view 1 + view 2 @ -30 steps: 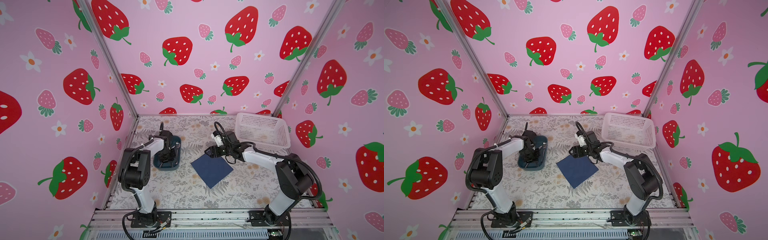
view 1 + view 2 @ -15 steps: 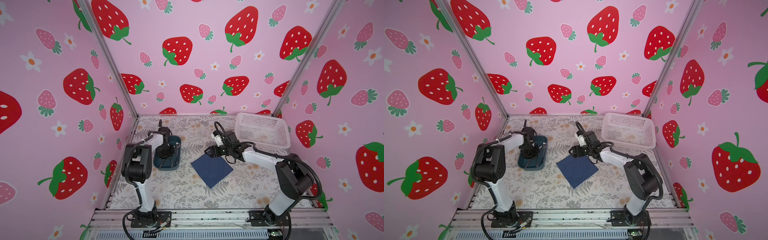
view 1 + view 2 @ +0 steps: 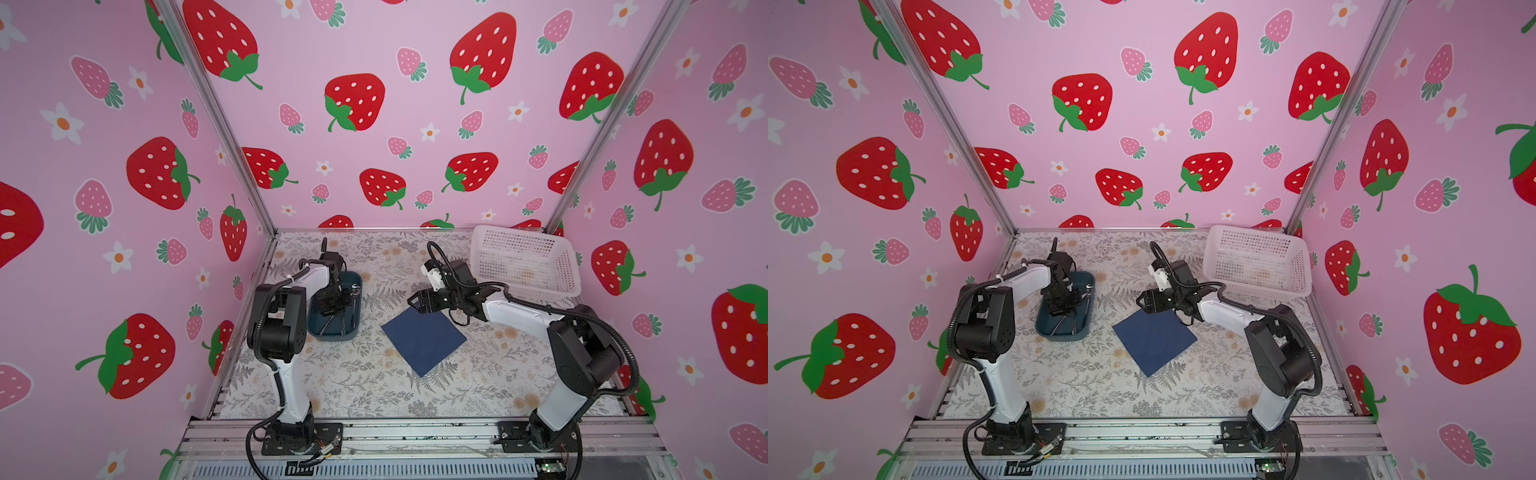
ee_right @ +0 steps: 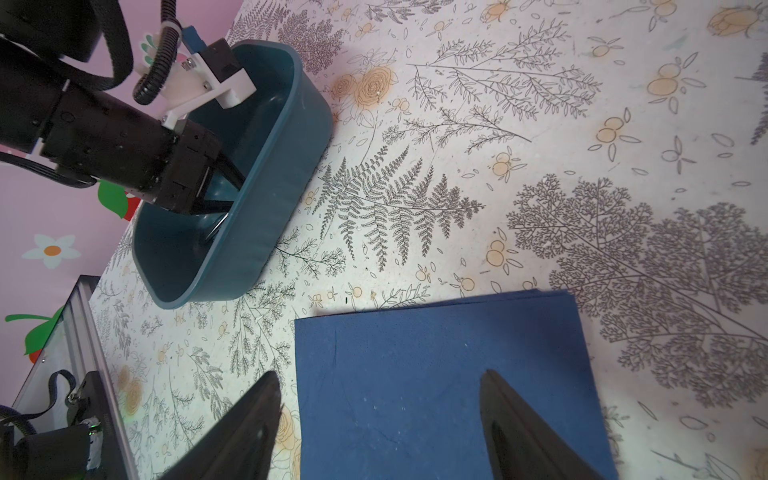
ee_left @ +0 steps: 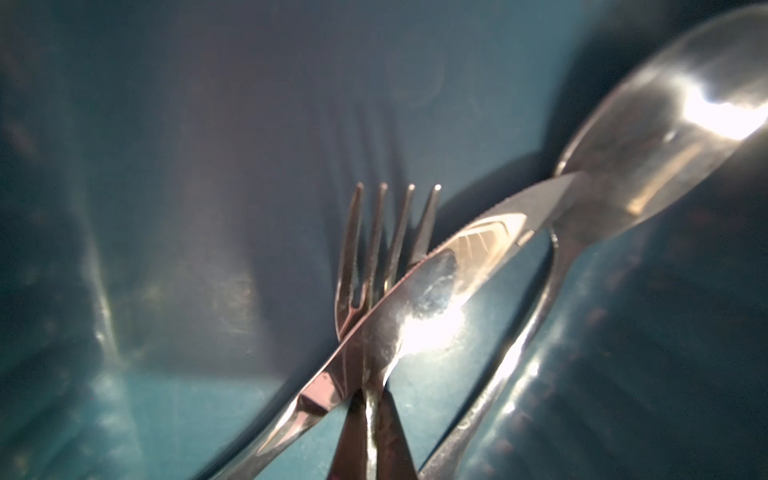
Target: Place the utensils on the paper napkin and roll it up
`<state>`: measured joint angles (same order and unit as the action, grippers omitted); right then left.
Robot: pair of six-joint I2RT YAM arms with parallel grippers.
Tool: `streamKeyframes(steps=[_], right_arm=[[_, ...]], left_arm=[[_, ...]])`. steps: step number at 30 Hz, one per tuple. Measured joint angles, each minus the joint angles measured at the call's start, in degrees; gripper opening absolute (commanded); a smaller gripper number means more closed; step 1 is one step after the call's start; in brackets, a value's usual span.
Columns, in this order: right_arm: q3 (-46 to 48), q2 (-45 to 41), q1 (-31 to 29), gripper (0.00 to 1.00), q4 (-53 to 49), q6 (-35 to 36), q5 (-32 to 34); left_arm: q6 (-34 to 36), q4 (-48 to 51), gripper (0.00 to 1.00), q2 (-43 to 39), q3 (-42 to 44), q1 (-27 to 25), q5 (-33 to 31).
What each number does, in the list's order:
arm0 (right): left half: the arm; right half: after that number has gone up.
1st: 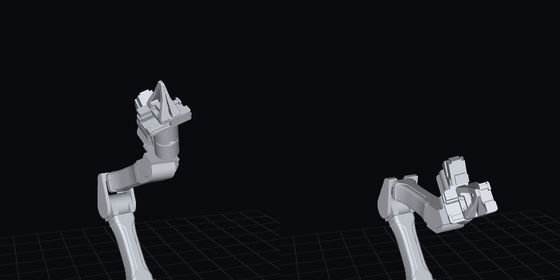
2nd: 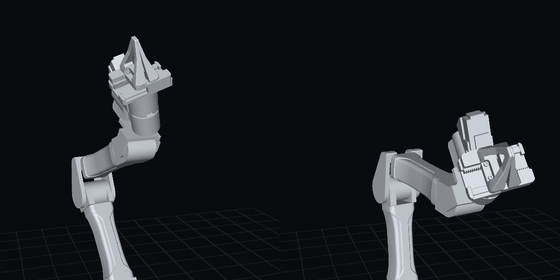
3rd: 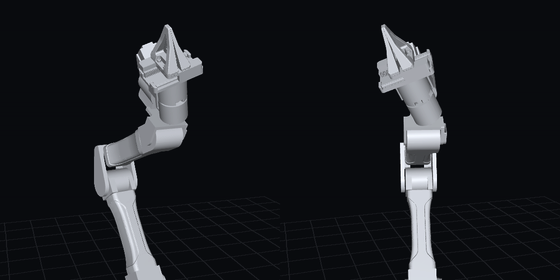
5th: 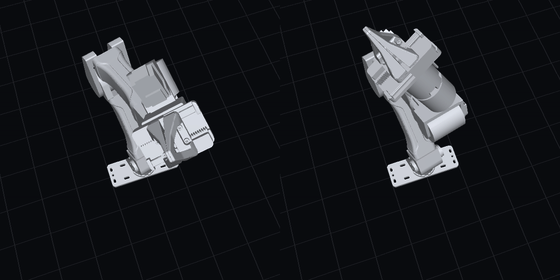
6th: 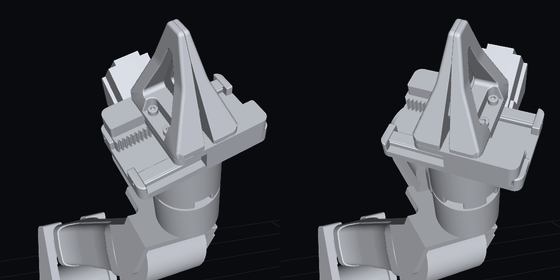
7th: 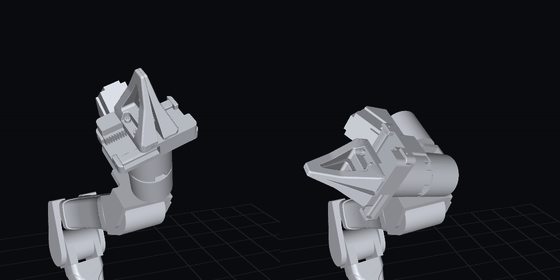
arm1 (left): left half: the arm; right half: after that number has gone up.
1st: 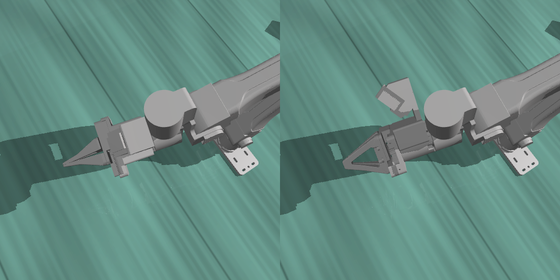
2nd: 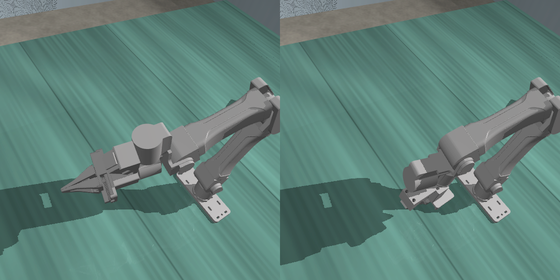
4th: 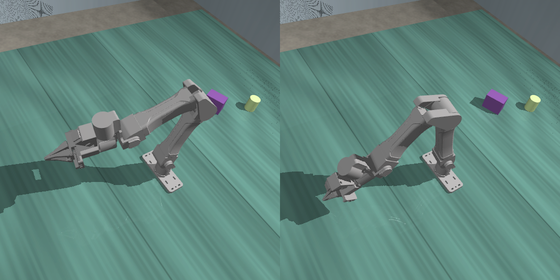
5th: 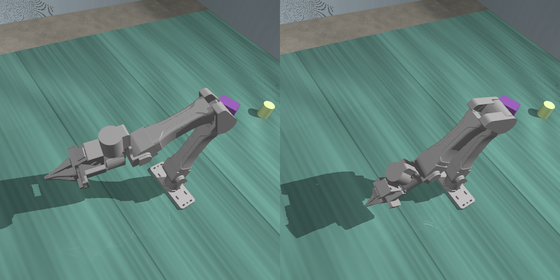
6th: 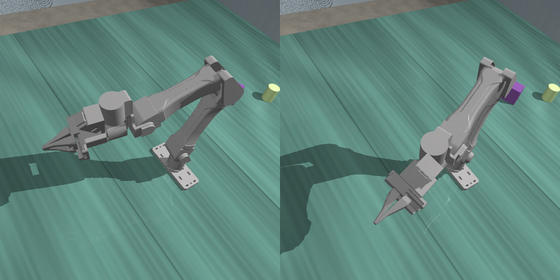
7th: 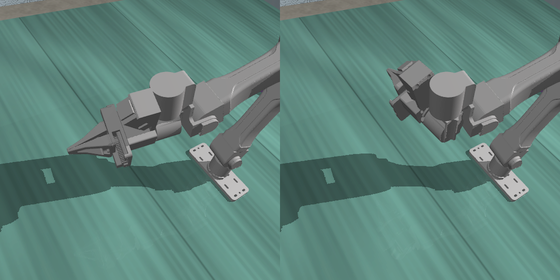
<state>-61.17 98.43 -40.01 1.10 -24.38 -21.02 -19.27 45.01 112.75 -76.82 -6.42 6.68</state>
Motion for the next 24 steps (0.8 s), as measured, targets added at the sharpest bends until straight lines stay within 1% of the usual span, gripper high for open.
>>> streamKeyframes(steps=[3, 7, 11, 14, 17, 24], right_arm=[[-0.2, 0.0, 0.0, 0.77, 0.0, 0.0, 0.0], [-0.5, 0.0, 0.0, 0.77, 0.0, 0.0, 0.0], [-0.6, 0.0, 0.0, 0.77, 0.1, -0.1, 0.0], [-0.6, 0.0, 0.0, 0.77, 0.1, -0.1, 0.0], [-0.6, 0.0, 0.0, 0.77, 0.1, -0.3, 0.0], [-0.6, 0.0, 0.0, 0.77, 0.1, -0.7, 0.1]], left_arm=[[0.0, 0.0, 0.0, -0.1, 0.0, 0.3, 1.8], [-0.4, -1.1, 0.0, -0.6, 0.9, 2.1, 7.9], [-1.1, -2.5, 0.0, -1.2, 2.1, 6.3, 16.2], [-2.0, -3.5, 0.0, -2.1, 2.8, 9.2, 20.7], [-2.2, -4.1, 0.0, -3.0, 2.8, 10.3, 23.1], [-3.2, -5.7, 0.0, -5.4, 4.3, 10.7, 27.5]])
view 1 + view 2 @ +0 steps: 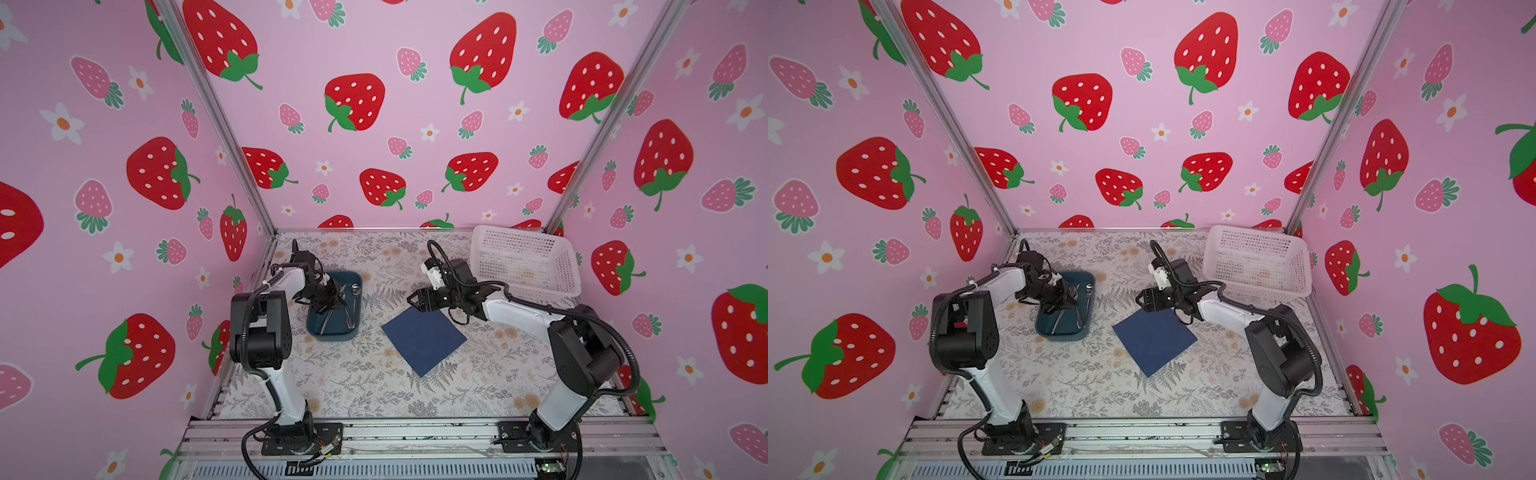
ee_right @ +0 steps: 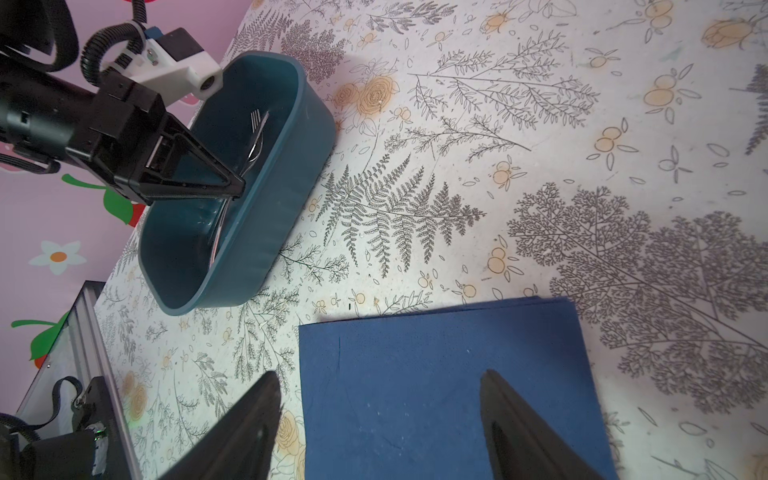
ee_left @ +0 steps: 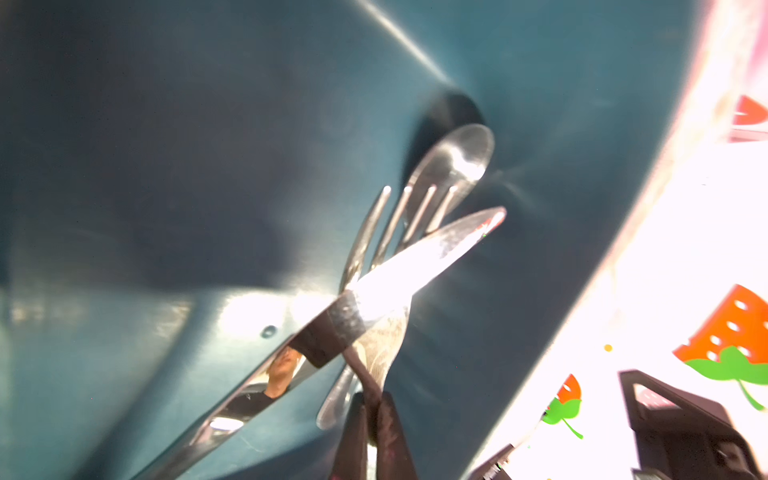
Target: Place the utensils on the paper napkin and roll it up
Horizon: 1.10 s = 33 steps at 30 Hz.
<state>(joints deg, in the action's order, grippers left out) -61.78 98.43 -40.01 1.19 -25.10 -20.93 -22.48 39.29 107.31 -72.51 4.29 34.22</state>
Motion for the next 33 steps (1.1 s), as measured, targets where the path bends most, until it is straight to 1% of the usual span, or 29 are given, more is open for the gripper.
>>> streamKeyframes(steps=[8, 14, 20, 24, 29, 33], right_arm=[[0.0, 0.0, 0.0, 0.77, 0.1, -0.5, 0.0], [0.0, 0.0, 0.0, 0.77, 0.1, -0.6, 0.0], [0.0, 0.0, 0.0, 0.77, 0.1, -0.6, 0.0], [0.0, 0.0, 0.0, 0.77, 0.4, -0.7, 0.2], [0.1, 0.0, 0.0, 0.77, 0.5, -0.7, 0.5], [0.1, 0.0, 0.0, 0.77, 0.5, -0.7, 0.6]], left_arm=[[0.4, -2.1, 0.0, -0.4, 0.9, -0.1, 3.8], [1.5, -3.1, 0.0, -3.1, 1.8, -0.3, 5.4], [2.3, -3.2, 0.0, -3.9, 1.8, -1.3, 5.2], [3.0, -2.6, 0.0, -3.9, 1.4, -2.8, 3.9], [3.3, -1.9, 0.0, -3.8, 0.2, -4.2, 2.4], [3.3, -1.5, 0.0, -2.9, -1.7, -4.4, 2.4]])
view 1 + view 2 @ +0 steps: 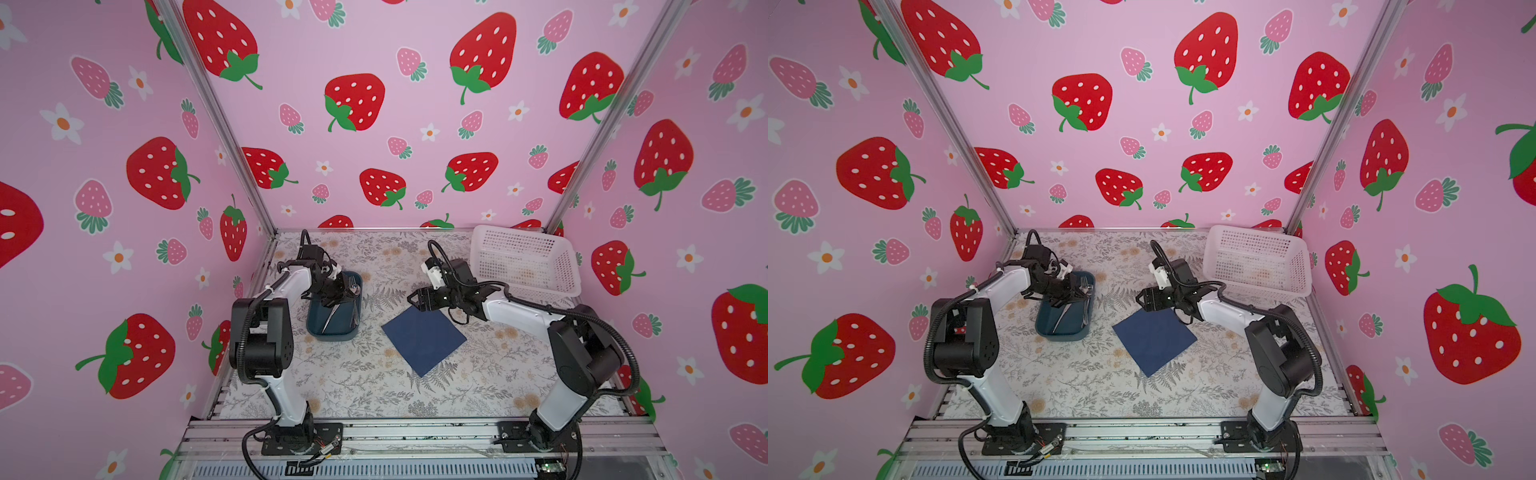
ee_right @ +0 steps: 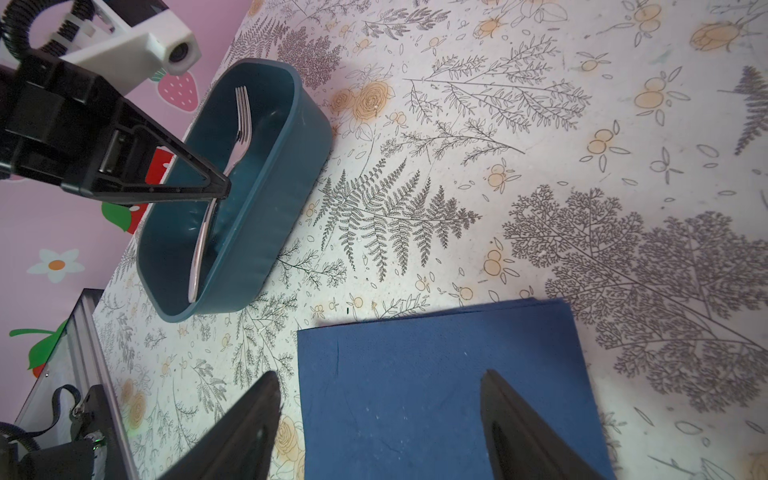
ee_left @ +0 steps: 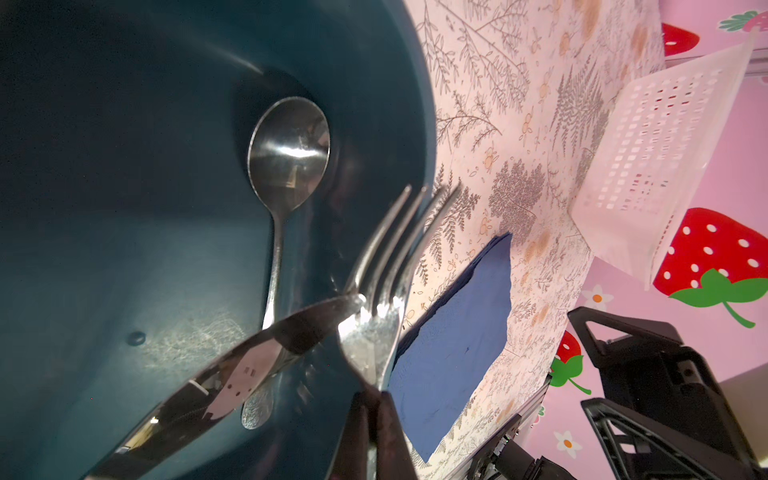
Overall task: Place the utensils on the paper napkin and roll it up
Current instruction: 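Lift the silver fork out of the tray with the left gripper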
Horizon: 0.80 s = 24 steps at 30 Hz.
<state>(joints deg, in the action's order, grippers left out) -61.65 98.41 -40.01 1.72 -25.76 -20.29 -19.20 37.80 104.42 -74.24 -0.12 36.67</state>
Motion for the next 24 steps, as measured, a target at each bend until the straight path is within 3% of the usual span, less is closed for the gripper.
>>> streamKeyframes(steps=[15, 24], right_arm=[[1.2, -1.9, 0.0, 0.78, 0.0, -0.6, 2.5], [6.0, -4.8, 0.3, 0.8, 0.5, -4.1, 9.7]], left_arm=[[1.7, 4.2, 0.0, 3.7, -7.7, -1.4, -7.0], [-0.3, 5.1, 0.0, 1.7, -8.4, -14.9, -8.3]])
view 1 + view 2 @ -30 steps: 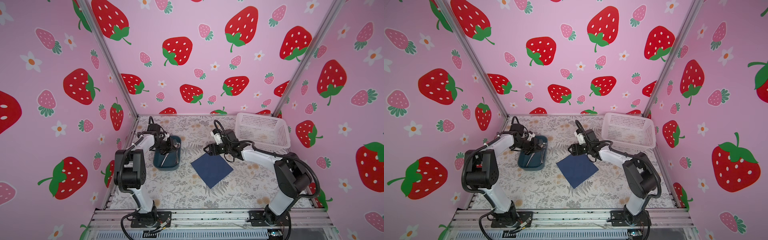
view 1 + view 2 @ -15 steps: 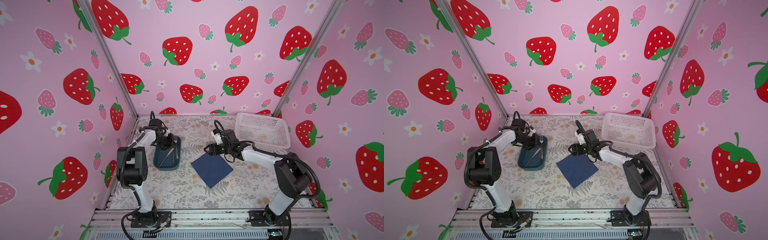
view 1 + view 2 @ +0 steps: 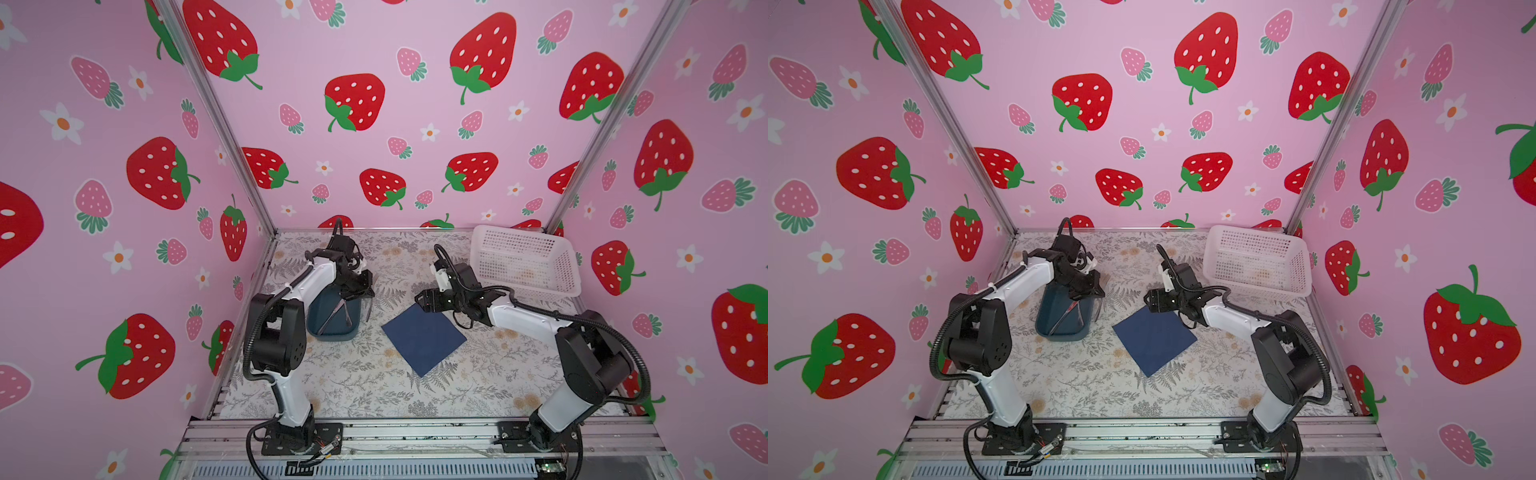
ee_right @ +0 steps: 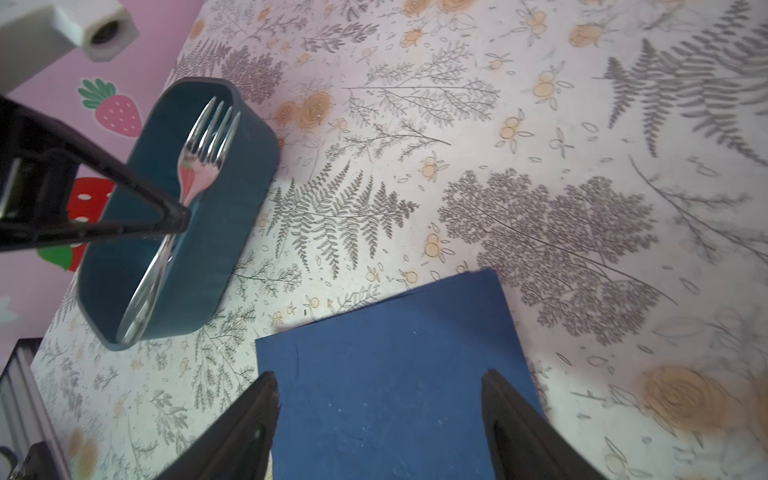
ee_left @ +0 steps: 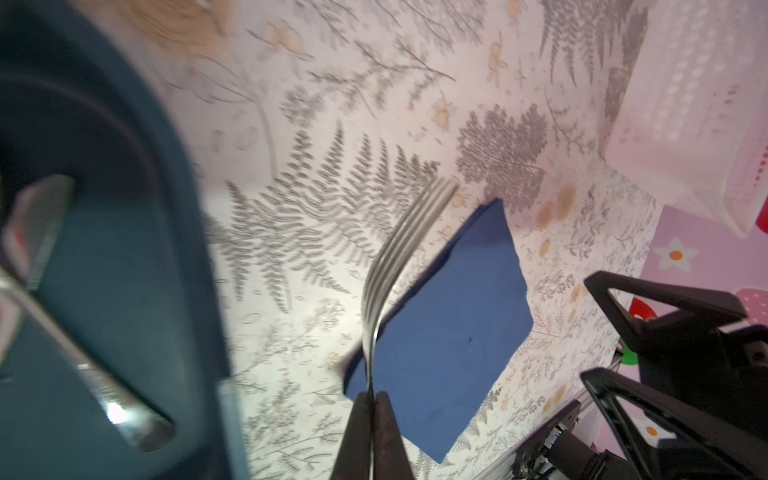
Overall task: Place the utensils on the paper napkin and roll it up
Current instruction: 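Lift the silver fork out of the tray with the left gripper, then carry the fork over the napkin and lower it with the left gripper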
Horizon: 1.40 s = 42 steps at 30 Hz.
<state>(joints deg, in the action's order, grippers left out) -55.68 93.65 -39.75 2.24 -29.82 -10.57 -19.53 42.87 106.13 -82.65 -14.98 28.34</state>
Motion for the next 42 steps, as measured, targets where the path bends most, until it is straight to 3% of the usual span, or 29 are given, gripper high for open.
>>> streamKeyframes(steps=[8, 13, 25, 42], right_arm=[[8.6, -9.5, 2.1, 0.81, 0.5, -5.2, 8.3], [15.7, -16.0, 4.5, 0.81, 0.9, -9.0, 11.4], [20.2, -18.7, 6.3, 0.8, 1.1, -11.5, 9.6], [22.1, -18.0, 6.6, 0.8, 2.9, -11.5, 5.4]], left_arm=[[-9.6, -5.7, 0.0, 3.1, -0.3, -14.9, 0.8], [-15.7, -8.4, 0.0, 8.8, -0.6, -19.6, 0.1], [-27.4, -14.3, 0.0, 11.4, -0.9, -23.0, -2.6], [-34.4, -22.8, 0.0, 15.3, -1.9, -24.7, -0.8]])
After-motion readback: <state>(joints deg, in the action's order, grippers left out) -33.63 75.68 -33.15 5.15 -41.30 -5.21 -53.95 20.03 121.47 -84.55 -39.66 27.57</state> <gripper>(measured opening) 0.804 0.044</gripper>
